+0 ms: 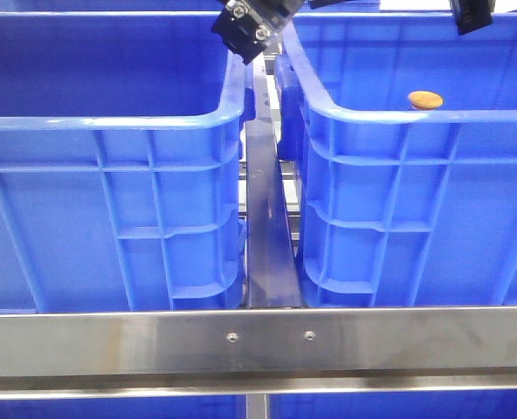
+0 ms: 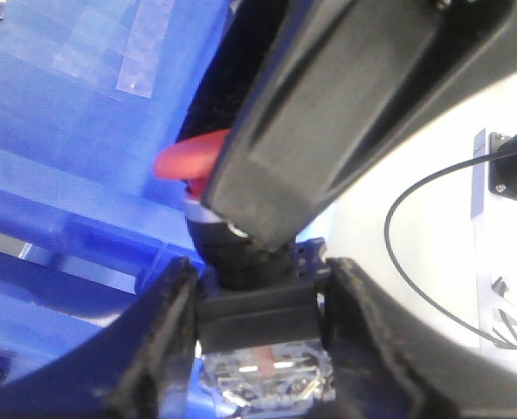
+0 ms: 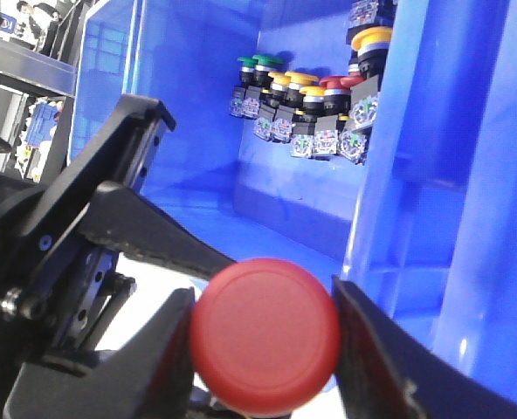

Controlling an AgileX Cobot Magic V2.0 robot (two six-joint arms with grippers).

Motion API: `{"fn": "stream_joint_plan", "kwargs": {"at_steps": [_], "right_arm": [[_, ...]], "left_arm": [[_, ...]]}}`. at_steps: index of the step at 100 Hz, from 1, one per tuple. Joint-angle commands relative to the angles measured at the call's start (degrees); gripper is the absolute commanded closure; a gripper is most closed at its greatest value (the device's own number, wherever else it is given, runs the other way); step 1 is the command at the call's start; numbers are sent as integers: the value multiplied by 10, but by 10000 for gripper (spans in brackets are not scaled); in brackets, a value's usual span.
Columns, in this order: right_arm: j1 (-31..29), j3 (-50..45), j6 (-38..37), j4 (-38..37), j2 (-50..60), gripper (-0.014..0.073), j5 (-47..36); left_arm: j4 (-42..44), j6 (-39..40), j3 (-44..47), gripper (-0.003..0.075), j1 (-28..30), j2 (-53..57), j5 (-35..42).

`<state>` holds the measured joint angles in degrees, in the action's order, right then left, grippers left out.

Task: Pick red and yellow buttons and place in box
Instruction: 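Grasp the red button with the right gripper, release left gripper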

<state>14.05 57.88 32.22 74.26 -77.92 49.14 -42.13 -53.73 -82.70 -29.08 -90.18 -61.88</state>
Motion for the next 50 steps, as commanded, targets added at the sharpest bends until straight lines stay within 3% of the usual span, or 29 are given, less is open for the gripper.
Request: {"fn": "stream_joint_plan", "kwargs": {"at_steps": [1, 15, 23, 50], "right_arm": [[0, 20, 10, 33, 16, 463, 16], [0, 20, 10, 33, 16, 463, 21], [0, 20, 10, 33, 16, 463, 22], [-16, 20, 15, 33, 23, 463, 23]], "left_arm": [[-36, 0, -17, 464, -5, 23, 12], [-35, 0, -17, 163, -5, 23, 11], [-35, 0, -17, 60, -5, 23, 11], [-33, 0, -20, 40, -3, 23, -1]]}}
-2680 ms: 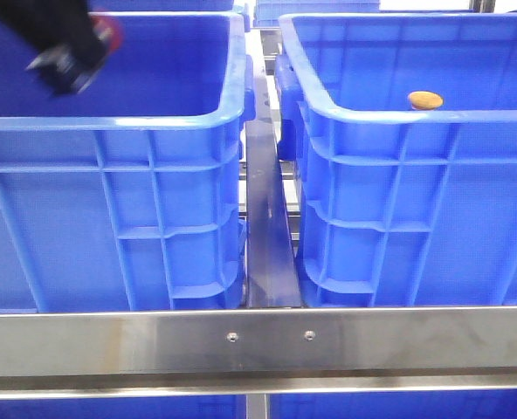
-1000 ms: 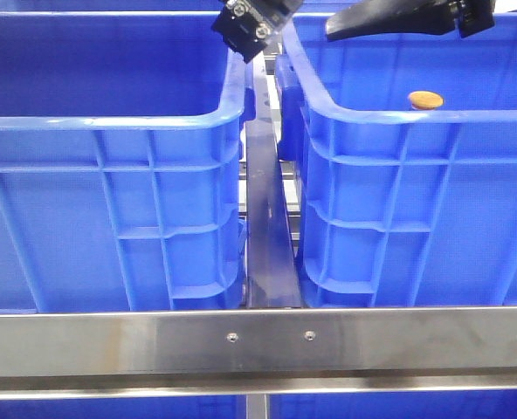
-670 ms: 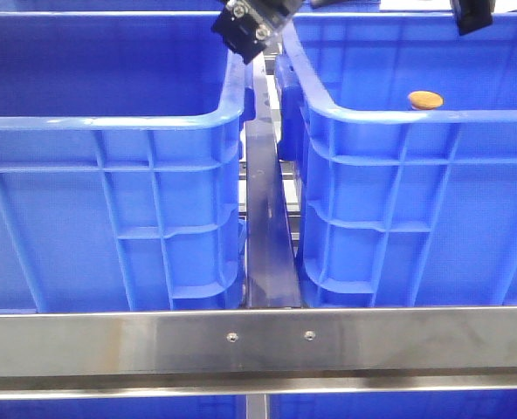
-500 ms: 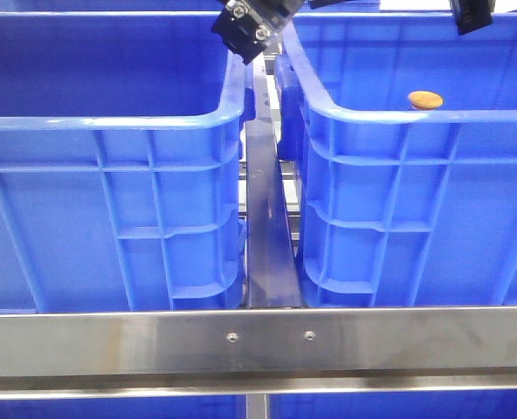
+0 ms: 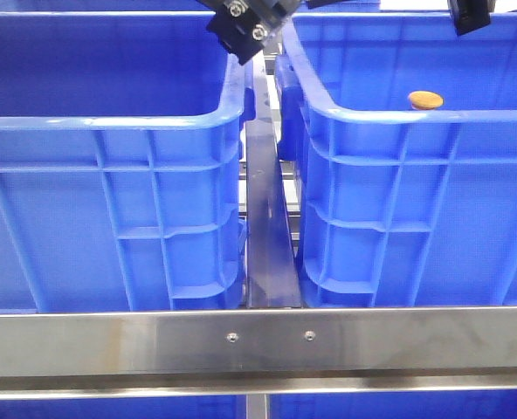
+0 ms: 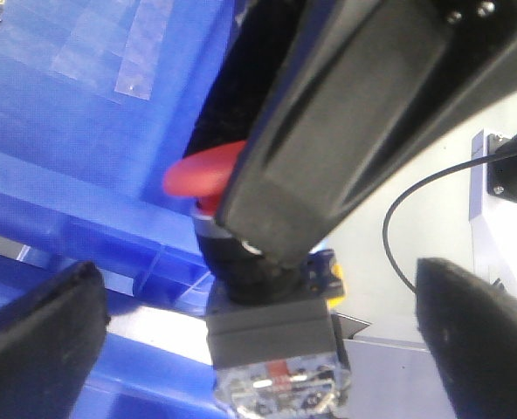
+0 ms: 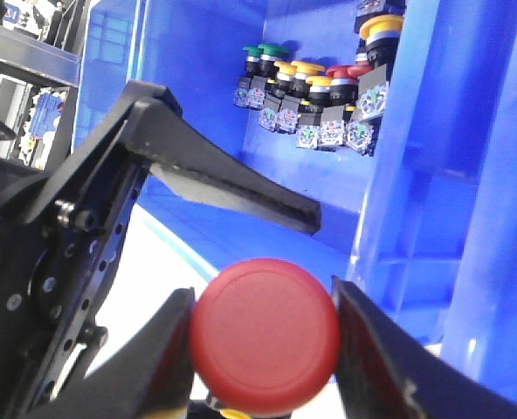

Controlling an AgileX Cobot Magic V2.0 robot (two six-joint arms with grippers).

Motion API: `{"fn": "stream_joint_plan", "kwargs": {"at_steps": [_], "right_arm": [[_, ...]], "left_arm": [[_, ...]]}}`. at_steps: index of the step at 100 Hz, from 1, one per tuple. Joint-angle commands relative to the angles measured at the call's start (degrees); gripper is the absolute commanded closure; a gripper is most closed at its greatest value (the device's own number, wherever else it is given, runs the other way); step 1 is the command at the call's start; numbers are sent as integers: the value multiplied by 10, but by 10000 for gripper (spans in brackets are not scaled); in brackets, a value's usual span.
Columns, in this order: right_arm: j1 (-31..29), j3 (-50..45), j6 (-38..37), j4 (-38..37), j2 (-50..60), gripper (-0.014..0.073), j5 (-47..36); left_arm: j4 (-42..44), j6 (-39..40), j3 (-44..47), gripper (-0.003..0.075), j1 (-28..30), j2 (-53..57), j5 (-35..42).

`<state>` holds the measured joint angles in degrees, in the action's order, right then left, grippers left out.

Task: Pick red and yellow buttons and place in box
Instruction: 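Grasp the red button with the right gripper, release left gripper, then lower the red button beside the yellow one and open right gripper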

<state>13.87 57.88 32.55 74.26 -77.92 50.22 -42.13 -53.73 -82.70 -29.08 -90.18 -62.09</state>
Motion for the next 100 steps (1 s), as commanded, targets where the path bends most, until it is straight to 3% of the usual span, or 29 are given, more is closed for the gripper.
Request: {"fn": "stream_joint_plan", "kwargs": {"at_steps": [1, 31, 50, 79, 100], "right_arm": [[-18, 20, 11, 33, 24, 463, 14], [-182, 21, 41, 22, 46, 463, 51], [-271, 21, 104, 20, 45, 463, 1], [-285, 22, 330, 0, 20, 463, -175], [-284, 26, 416, 1, -27, 463, -239]], "left_arm": [[-32, 0, -21, 40, -3, 23, 0], [-24, 2, -47, 40, 26, 23, -42], [-18, 3, -47, 40, 26, 23, -48], [-18, 4, -47, 40, 26, 23, -64], [-18, 4, -47, 40, 26, 23, -65]]}}
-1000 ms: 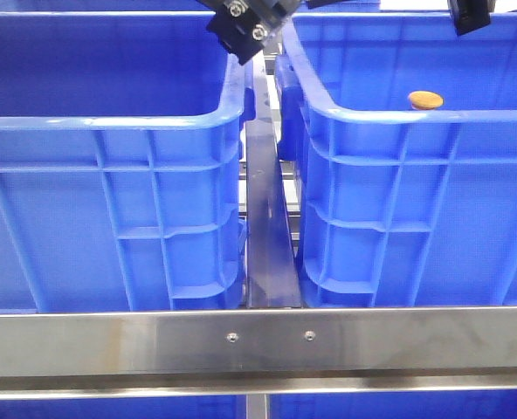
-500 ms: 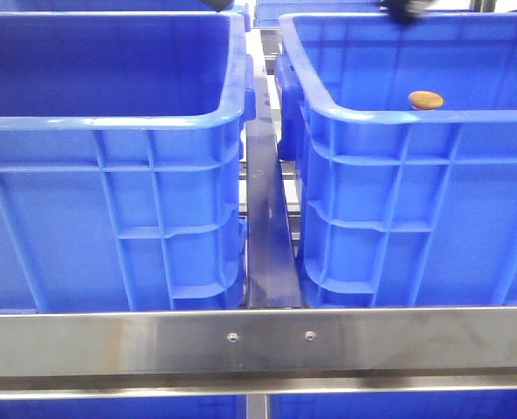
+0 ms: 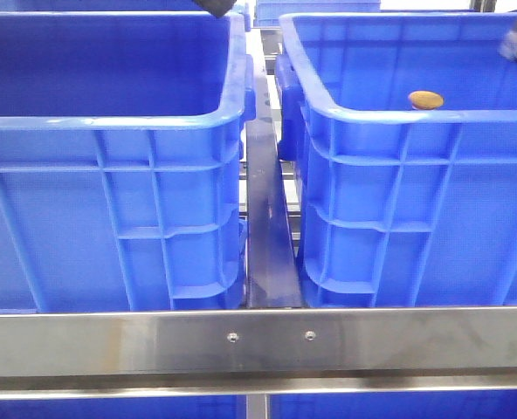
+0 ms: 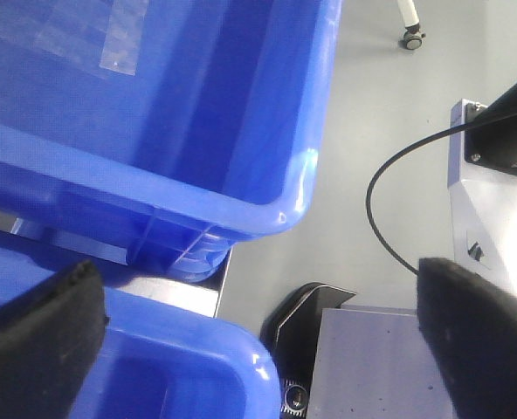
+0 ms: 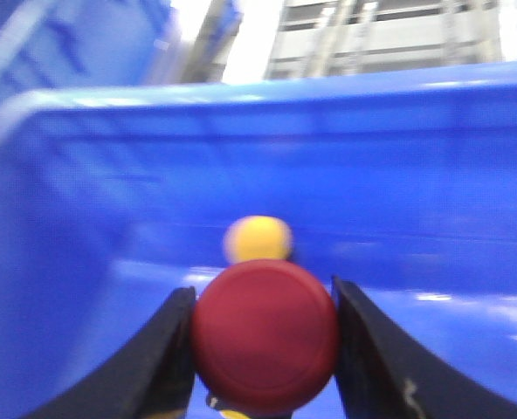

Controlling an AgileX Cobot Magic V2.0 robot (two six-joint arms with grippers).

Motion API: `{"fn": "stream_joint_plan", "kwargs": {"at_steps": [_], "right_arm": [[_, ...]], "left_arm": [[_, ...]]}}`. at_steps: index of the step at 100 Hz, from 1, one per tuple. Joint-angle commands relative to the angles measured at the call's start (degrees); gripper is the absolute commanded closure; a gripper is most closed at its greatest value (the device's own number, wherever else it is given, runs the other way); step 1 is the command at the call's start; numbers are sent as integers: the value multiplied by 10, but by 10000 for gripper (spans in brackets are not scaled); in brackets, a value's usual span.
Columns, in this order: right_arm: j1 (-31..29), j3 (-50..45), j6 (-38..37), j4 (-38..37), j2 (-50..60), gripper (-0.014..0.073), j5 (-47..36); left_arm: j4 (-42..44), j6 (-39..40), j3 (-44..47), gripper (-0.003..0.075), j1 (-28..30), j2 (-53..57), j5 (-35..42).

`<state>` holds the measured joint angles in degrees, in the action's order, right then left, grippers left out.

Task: Pick red and yellow buttons and place in box
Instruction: 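Lower the red button beside the yellow one and open right gripper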

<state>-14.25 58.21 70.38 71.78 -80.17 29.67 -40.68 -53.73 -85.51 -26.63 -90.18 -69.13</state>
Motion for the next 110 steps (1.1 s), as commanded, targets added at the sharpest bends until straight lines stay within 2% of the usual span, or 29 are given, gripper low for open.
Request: {"fn": "stream_joint_plan", "kwargs": {"at_steps": [1, 20, 58, 110], "right_arm": [[-3, 24, 40, 26, -7, 463, -33], [-3, 69, 77, 26, -78, 463, -46], [-3, 150, 89, 28, -198, 463, -65], [9, 184, 89, 44, -246, 463, -98]], "left_arm": [[-32, 4, -19, 40, 2, 23, 5], [-32, 4, -19, 40, 2, 23, 5], [-46, 8, -19, 40, 2, 23, 5], [-46, 9, -19, 40, 2, 23, 5]]}}
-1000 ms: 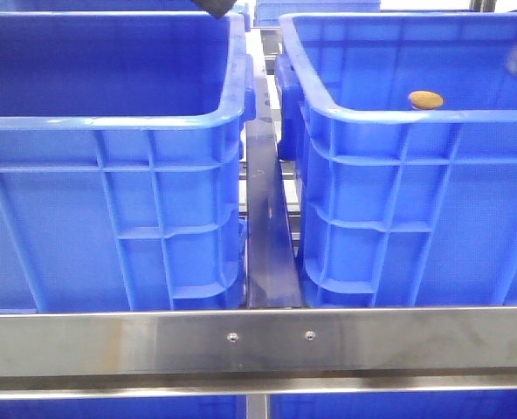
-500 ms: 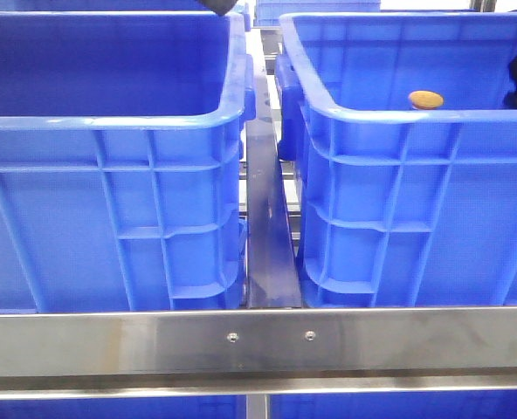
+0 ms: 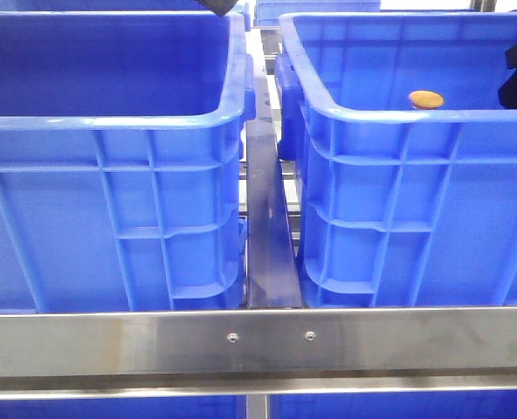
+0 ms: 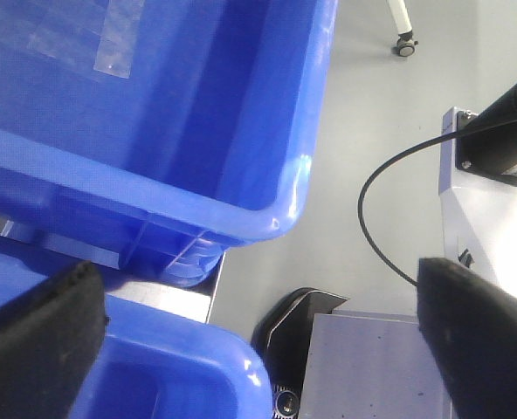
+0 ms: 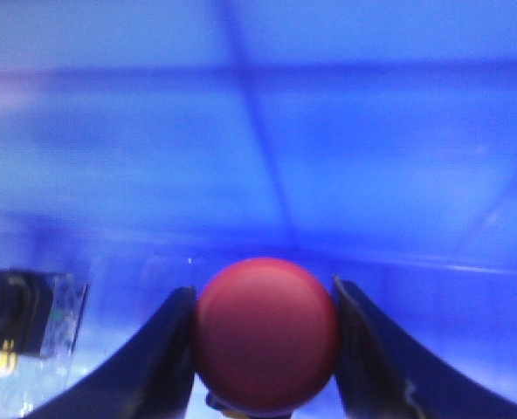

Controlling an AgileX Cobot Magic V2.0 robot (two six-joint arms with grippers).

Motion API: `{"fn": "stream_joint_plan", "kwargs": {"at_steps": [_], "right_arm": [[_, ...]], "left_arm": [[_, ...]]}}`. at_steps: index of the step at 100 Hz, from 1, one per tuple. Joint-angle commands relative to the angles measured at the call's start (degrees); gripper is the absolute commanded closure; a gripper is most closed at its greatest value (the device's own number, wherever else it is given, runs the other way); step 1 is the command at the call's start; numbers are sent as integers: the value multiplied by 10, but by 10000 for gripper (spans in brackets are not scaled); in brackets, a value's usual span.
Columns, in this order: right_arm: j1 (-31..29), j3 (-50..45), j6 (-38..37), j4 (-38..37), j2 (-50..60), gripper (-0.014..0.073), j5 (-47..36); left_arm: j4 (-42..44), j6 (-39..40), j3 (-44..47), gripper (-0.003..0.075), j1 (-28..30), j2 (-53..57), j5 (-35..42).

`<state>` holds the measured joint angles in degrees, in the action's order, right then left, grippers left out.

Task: Pick red and yellow buttons and place in box
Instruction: 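Lower the red button beside the yellow one and open right gripper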

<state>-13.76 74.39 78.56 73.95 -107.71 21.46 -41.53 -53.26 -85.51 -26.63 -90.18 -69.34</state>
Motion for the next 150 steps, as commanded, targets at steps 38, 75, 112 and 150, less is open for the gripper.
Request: {"fn": "stream_joint_plan", "kwargs": {"at_steps": [38, 75, 112, 150], "right_arm": [[8, 22, 7, 22, 29, 461, -27], [8, 22, 7, 22, 18, 461, -10], [7, 22, 7, 22, 13, -36, -21], [7, 9, 7, 22, 73, 18, 23]], "left_arm": [[-37, 6, -19, 40, 2, 23, 9], [-39, 6, -19, 40, 2, 23, 9], [-39, 6, -19, 40, 2, 23, 10], [-39, 6, -19, 40, 2, 23, 11]]}}
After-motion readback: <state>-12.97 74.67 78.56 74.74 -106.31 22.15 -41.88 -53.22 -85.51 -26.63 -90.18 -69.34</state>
